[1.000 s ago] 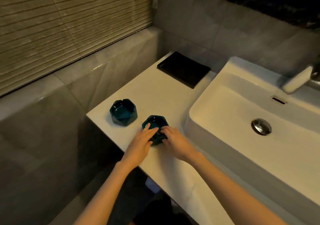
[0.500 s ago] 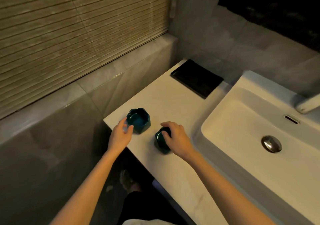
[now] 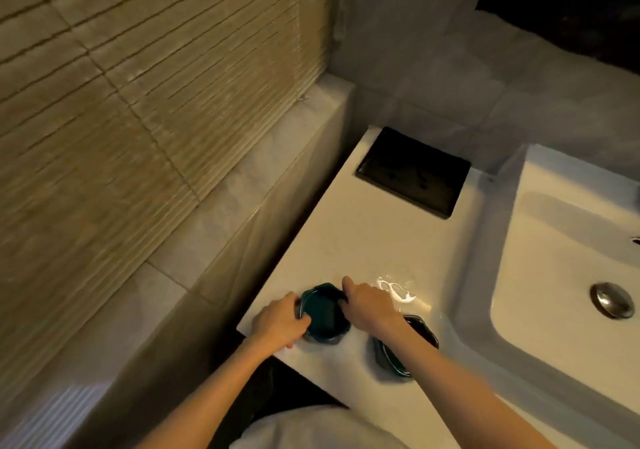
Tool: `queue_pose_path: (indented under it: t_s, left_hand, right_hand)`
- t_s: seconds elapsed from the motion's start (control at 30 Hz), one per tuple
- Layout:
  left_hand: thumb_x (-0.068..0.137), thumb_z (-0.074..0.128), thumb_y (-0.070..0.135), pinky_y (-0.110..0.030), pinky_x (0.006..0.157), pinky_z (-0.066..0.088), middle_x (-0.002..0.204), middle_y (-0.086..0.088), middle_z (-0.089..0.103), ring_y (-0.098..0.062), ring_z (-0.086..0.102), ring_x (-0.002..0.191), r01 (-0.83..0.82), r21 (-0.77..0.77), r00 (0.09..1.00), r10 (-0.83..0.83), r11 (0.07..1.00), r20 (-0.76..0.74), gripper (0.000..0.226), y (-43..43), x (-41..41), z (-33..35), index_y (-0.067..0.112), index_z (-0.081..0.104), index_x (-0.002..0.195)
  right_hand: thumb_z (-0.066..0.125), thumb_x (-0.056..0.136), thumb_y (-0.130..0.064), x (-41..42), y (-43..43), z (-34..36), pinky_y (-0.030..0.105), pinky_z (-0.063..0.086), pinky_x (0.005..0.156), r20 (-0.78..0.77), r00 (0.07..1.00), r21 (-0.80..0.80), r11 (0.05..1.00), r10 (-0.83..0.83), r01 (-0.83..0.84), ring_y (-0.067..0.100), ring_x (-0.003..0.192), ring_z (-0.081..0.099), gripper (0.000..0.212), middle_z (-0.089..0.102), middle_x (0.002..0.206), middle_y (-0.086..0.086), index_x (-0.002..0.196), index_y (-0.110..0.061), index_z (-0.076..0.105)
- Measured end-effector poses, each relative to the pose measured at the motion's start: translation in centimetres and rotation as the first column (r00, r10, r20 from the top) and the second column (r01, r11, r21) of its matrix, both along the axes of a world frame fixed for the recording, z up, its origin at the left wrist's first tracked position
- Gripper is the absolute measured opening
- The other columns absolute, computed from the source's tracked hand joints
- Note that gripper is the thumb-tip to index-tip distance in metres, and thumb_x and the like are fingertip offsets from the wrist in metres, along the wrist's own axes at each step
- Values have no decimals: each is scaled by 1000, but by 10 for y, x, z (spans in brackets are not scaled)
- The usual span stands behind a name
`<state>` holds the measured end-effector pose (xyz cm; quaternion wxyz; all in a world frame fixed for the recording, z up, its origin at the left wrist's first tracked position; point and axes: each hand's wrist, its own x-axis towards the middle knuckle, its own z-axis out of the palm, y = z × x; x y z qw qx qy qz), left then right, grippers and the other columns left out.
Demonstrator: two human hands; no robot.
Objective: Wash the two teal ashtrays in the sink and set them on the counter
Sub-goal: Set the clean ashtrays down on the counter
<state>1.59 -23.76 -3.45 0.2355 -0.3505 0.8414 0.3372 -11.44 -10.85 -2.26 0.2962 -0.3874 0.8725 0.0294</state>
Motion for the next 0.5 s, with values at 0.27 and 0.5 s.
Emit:
queue_pose_path:
  t_s: [0.27,0.5]
  left_hand:
    - [87,57,29,-31,63,59,85,-3,69,-18,69,68,106,208,994,-107,972,-7,22,-46,-34,-1,17,47,102]
    - [85,61,23,-36,66,60,87,-4,67,-19,71,63,14,330,991,31,944,-132,18,-72,-110,18,18,47,95]
  right_hand:
    - [34,100,-23,-3,-24,11,34,35,65,-63,995,22,997,-72,74,35,96,60,28,62,110,13,125,-10,39]
    - [37,100,-39,-67,-45,44,36,39,64,-192,928,-144,944,-320,296,36,91,62,30,65,105,12,117,-16,48]
